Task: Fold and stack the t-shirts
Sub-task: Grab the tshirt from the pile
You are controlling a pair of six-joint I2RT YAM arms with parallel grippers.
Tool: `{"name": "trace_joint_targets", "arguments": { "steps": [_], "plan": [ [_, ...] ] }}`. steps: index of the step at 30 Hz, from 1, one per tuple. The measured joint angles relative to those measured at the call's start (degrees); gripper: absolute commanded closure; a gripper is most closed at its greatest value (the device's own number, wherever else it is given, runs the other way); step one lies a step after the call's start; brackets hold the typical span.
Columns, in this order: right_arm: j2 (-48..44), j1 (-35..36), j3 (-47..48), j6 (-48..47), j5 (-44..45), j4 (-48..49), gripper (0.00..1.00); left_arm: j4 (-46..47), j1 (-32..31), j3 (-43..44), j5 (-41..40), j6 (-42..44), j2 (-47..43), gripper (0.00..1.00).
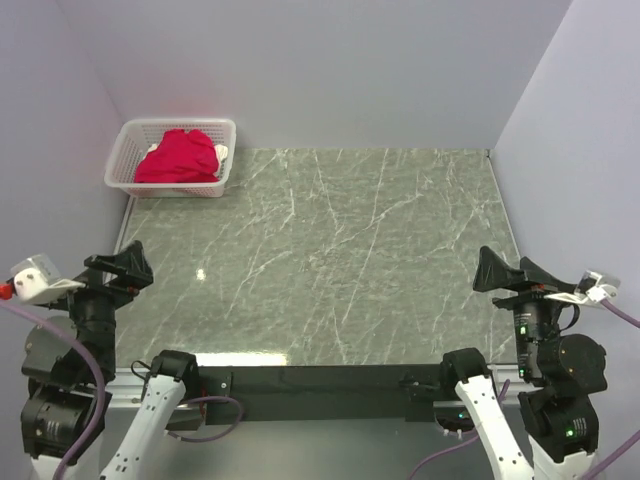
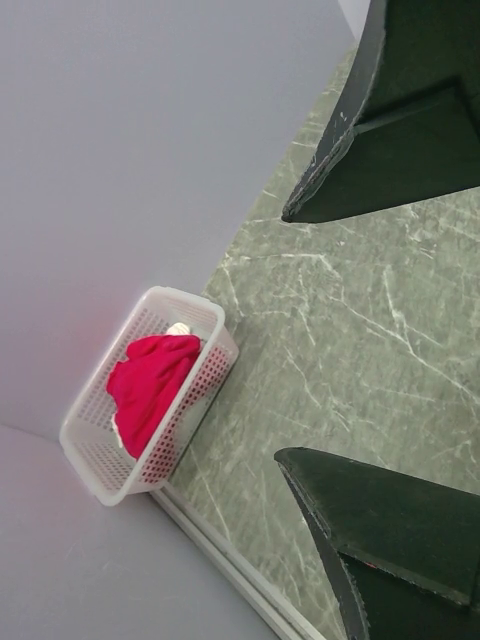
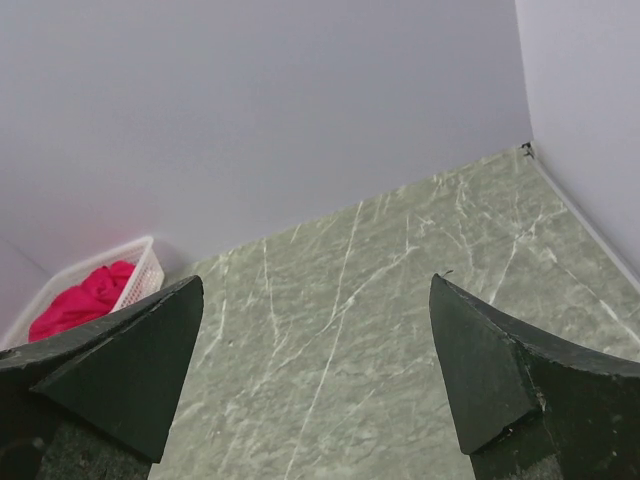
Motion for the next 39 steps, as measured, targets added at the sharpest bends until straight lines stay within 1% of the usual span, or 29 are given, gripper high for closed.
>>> {"name": "trace_joint_targets", "arguments": {
  "steps": [5, 9, 11, 15, 19, 23, 26, 29, 31, 34, 37, 39],
  "plan": [
    [0.0, 0.6, -3.4, 0.0, -1.3, 1.8, 0.0, 2.7, 0.0, -3.4, 0.8, -1.0, 3.0, 0.01],
    [0.0, 1.0, -7.2, 0.2, -2.5, 2.6, 0.0, 5.2, 0.0, -6.0, 2.5, -2.1, 9.2, 0.01],
    [0.3, 1.2, -9.0, 0.2, -3.4, 2.6, 0.0, 7.2, 0.0, -6.9, 3.9, -2.8, 14.4, 0.01],
    [2.8, 1.4, -11.5, 0.2, -5.3, 3.0, 0.0, 13.0, 0.0, -7.1, 5.9, -3.8, 28.6, 0.01],
    [6.9, 1.4, -13.3, -0.1, -7.5, 3.2, 0.0, 18.6, 0.5, -5.9, 6.6, -3.9, 43.5, 0.04],
    [7.3, 1.6, -16.8, -0.3, -9.3, 3.8, 0.0, 23.0, 4.5, -0.5, 7.5, -3.9, 56.0, 0.07],
    [4.9, 2.1, -19.2, -0.7, -9.9, 4.5, 0.0, 27.3, 9.3, 6.4, 7.5, -4.1, 64.8, 0.1],
    [2.8, 2.2, -20.1, -1.1, -9.9, 4.7, 0.0, 29.9, 12.3, 11.6, 7.1, -4.1, 71.2, 0.14],
    [2.3, 2.4, -20.1, -1.3, -9.9, 5.1, 0.0, 30.7, 14.2, 16.7, 6.8, -4.1, 77.0, 0.17],
    [2.4, 2.6, -20.1, -1.4, -10.3, 5.3, 0.0, 31.8, 15.9, 24.0, 6.2, -4.1, 85.4, 0.19],
    [2.5, 2.8, -20.1, -1.5, -11.1, 5.6, 0.0, 32.4, 16.7, 29.1, 5.8, -4.1, 92.2, 0.24],
    [2.7, 2.9, -20.1, -1.6, -11.5, 5.6, 0.0, 32.1, 16.9, 32.1, 5.7, -4.0, 96.5, 0.25]
  ]
}}
